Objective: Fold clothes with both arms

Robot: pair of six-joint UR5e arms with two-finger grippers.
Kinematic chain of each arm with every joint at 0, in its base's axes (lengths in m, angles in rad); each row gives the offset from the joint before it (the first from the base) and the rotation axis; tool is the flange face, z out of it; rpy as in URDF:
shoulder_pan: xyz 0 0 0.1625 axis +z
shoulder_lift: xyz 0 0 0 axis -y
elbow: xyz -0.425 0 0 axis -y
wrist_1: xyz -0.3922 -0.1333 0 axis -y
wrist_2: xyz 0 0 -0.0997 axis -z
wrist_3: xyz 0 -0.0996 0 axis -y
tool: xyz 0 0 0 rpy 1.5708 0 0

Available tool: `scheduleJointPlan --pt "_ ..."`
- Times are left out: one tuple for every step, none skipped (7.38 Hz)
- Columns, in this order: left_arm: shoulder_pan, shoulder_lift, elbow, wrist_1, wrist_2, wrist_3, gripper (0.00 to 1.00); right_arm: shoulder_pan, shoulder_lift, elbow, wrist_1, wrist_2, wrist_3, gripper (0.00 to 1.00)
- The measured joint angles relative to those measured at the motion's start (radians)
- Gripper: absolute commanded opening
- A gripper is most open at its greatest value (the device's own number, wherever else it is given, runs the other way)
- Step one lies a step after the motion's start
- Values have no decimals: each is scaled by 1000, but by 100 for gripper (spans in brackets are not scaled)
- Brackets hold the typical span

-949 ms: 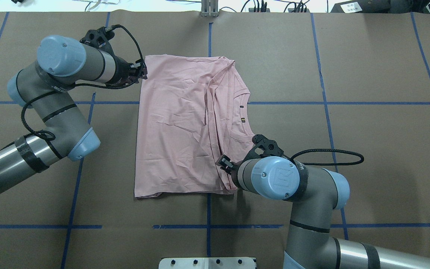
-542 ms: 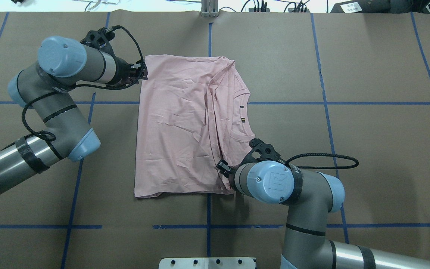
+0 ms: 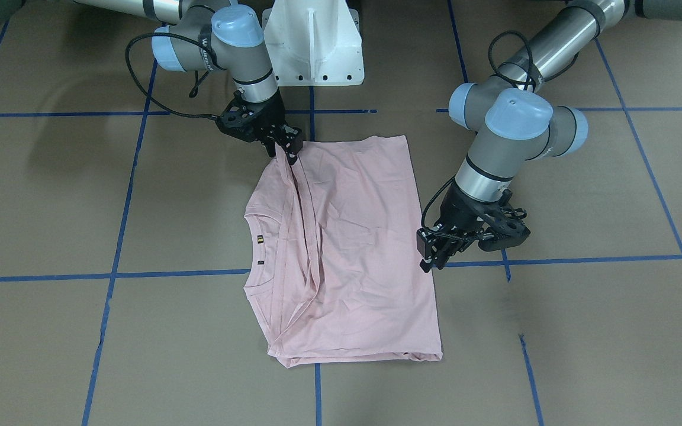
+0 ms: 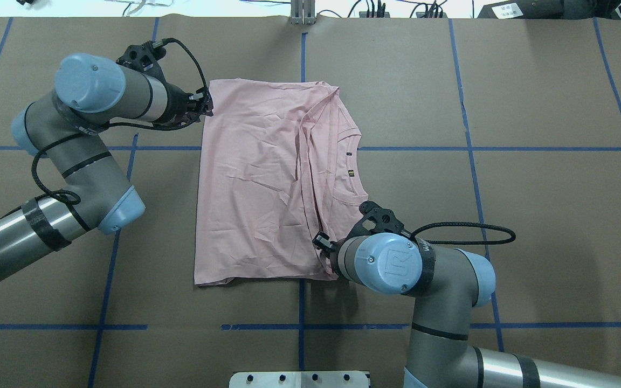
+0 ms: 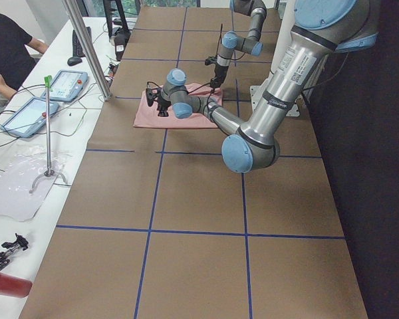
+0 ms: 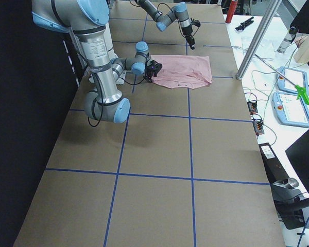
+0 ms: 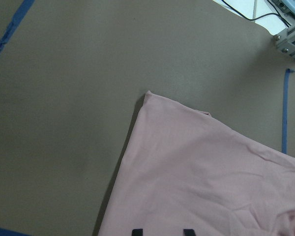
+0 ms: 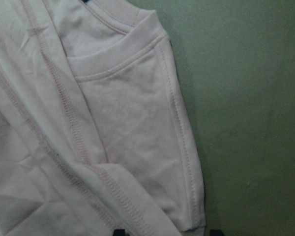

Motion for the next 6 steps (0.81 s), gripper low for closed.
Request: scheduleJointPlan --pt "1 7 -2 0 1 0 40 0 2 0 -5 1 -1 0" --pt "1 11 -4 0 1 0 40 -1 2 -1 -7 1 -1 0" --pt "1 12 -7 0 1 -1 40 0 2 2 -13 0 -1 0" --pt "1 13 -12 1 0 -5 40 2 -1 16 -22 2 -3 0" --pt "4 13 -21 1 0 -20 40 5 -13 44 -34 5 -6 0" --pt "13 16 -41 2 0 -54 42 7 -28 83 -59 8 -8 0"
